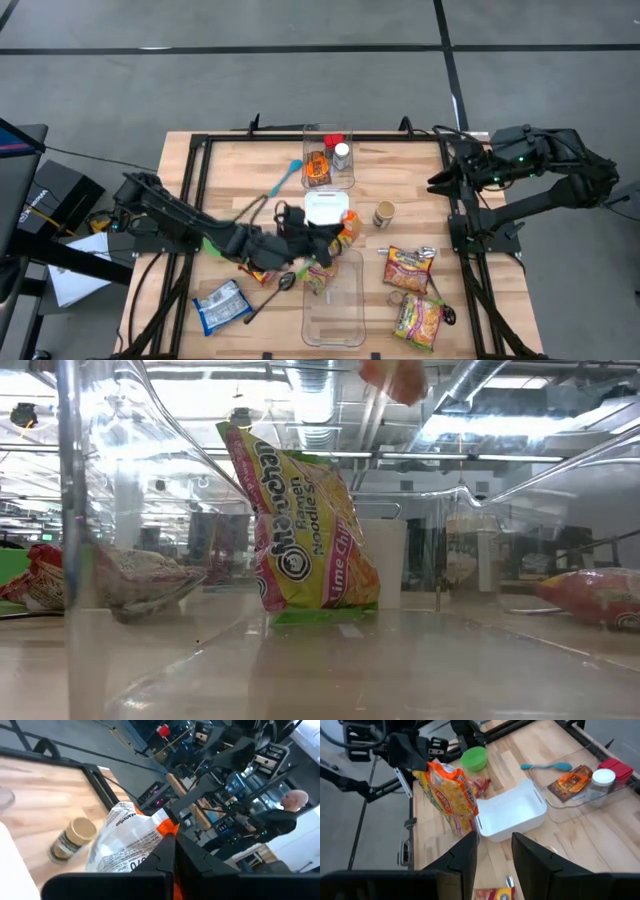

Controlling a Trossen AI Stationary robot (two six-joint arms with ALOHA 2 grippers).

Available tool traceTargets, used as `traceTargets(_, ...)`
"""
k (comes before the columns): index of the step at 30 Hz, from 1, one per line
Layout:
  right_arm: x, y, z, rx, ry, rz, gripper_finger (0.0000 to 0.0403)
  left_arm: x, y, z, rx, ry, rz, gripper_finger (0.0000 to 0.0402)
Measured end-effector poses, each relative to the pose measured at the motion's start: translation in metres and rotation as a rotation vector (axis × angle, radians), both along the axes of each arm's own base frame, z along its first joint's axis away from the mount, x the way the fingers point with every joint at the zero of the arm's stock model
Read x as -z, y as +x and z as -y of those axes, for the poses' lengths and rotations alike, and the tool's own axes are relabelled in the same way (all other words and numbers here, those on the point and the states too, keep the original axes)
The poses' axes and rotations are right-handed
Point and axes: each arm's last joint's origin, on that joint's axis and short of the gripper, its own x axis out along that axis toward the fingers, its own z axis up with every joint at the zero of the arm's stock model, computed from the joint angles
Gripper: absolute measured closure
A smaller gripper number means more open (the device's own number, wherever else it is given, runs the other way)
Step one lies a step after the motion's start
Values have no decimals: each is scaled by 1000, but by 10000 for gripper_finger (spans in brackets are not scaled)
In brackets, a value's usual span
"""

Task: Pick & Place Food Item
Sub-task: Put the orange noodle pack into the bottom transparent bin

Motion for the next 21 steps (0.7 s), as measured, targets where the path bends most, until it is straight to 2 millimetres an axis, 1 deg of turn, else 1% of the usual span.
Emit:
traceTargets(7,-1,-17,-1,-19,8,17,287,31,16,35,-11,-53,82,401)
traceTargets(11,-2,-19,0,-13,17,20,287,49,19,54,6,-64,96,401)
traceTargets(14,-1,-24,0,-14,17,20,287,55,17,66,26,-63,87,401)
traceTargets(21,-1,-28,0,-13,18,24,287,60,6,83,17,-33,51,401)
